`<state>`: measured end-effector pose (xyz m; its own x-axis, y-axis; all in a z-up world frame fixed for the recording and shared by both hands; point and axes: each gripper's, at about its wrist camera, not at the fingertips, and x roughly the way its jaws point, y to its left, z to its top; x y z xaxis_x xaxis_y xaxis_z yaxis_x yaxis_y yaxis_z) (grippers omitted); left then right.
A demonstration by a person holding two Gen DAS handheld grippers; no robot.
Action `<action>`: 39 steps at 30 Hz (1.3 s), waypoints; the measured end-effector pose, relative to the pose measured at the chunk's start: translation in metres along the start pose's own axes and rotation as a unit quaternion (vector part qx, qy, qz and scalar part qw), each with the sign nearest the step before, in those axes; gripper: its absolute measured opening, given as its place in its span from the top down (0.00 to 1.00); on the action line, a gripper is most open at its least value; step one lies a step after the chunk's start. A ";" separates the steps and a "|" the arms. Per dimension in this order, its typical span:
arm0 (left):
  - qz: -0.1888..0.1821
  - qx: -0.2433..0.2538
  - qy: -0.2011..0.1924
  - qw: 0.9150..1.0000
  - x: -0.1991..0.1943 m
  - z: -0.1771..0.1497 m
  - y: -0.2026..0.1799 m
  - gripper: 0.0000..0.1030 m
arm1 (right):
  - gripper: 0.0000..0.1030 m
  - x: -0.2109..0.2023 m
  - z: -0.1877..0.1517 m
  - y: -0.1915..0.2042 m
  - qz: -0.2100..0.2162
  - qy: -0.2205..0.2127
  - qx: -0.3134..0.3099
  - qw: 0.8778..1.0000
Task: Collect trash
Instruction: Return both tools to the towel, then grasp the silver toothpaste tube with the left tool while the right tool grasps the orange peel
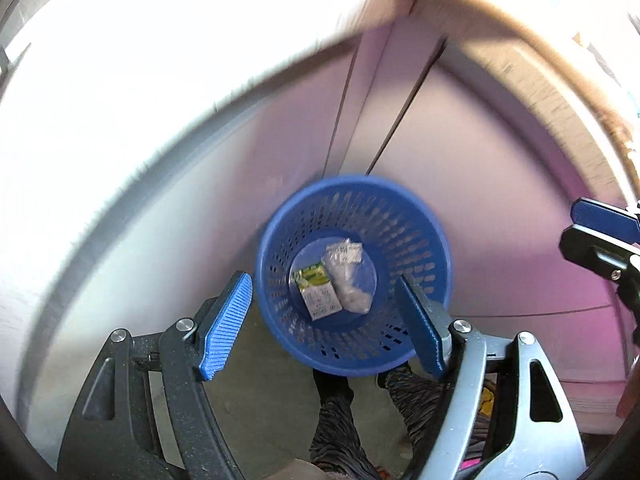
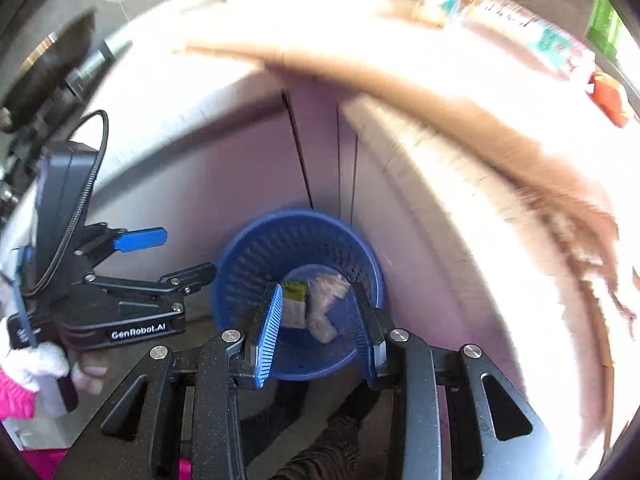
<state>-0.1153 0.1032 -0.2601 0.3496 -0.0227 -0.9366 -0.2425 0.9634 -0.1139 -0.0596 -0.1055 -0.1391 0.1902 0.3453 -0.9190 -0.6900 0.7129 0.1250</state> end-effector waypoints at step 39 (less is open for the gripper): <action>-0.126 -0.092 -0.060 0.986 -0.065 0.286 -0.079 0.25 | 0.40 -0.113 0.089 -0.313 0.063 -0.107 0.237 0.964</action>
<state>0.1403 0.1048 -0.0956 0.5222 -0.2134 -0.8257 -0.2896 0.8663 -0.4071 0.1971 -0.3136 -0.0412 0.3012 0.5294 -0.7931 -0.3304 0.8381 0.4340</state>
